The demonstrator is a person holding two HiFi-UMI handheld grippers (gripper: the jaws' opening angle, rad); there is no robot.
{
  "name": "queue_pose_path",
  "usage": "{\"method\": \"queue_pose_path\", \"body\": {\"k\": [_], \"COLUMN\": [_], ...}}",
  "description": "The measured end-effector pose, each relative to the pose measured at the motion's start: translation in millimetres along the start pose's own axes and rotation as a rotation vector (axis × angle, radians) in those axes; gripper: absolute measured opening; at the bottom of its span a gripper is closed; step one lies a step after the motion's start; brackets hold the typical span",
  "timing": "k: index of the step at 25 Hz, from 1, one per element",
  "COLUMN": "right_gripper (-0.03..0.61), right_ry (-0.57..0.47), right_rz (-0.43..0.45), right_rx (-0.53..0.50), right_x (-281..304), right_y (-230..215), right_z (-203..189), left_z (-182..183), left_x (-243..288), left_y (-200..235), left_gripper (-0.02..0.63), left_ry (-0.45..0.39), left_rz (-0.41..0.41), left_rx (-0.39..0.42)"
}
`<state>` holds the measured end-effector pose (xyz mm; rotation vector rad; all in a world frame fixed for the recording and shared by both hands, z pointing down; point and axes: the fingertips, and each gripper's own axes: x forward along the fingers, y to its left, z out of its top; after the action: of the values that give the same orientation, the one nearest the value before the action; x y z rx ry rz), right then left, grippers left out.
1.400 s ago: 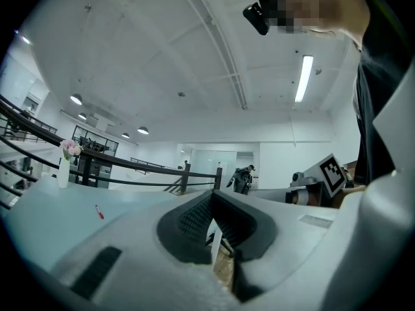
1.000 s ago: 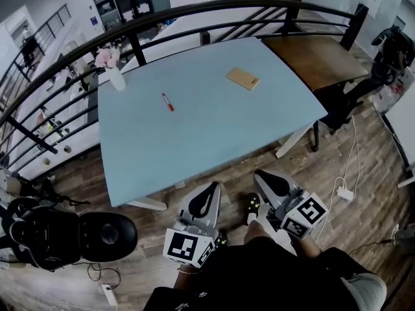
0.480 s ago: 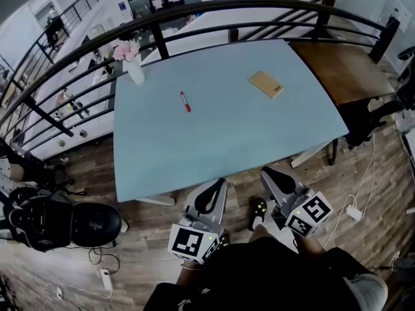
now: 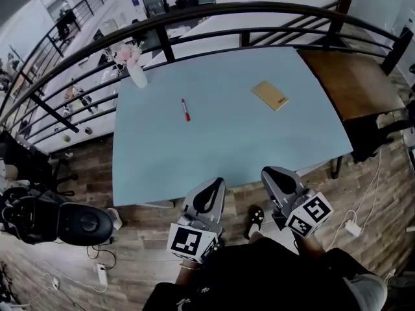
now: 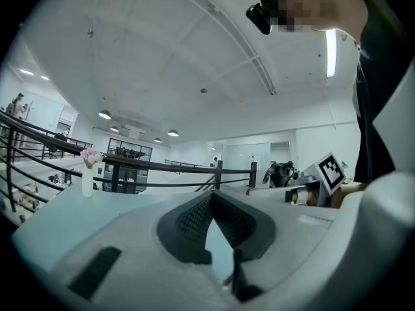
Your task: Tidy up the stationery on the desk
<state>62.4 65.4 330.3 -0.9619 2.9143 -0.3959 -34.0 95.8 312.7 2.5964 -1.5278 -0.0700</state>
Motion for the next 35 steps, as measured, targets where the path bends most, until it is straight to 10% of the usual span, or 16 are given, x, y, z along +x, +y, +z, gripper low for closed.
{"method": "queue_pose_path", "body": {"k": [35], "right_gripper": [0.013], "right_ry": [0.016], "right_rz": [-0.033], "right_rx": [0.065], "right_x": [-43], "right_y": [-230], "right_z": [23], "left_z": [-21], "left_x": [211], "left_y": [-59], "left_gripper": [-0.002], "left_ry": [0.104], "left_rz": [0.033], "left_rx": [0.095]}}
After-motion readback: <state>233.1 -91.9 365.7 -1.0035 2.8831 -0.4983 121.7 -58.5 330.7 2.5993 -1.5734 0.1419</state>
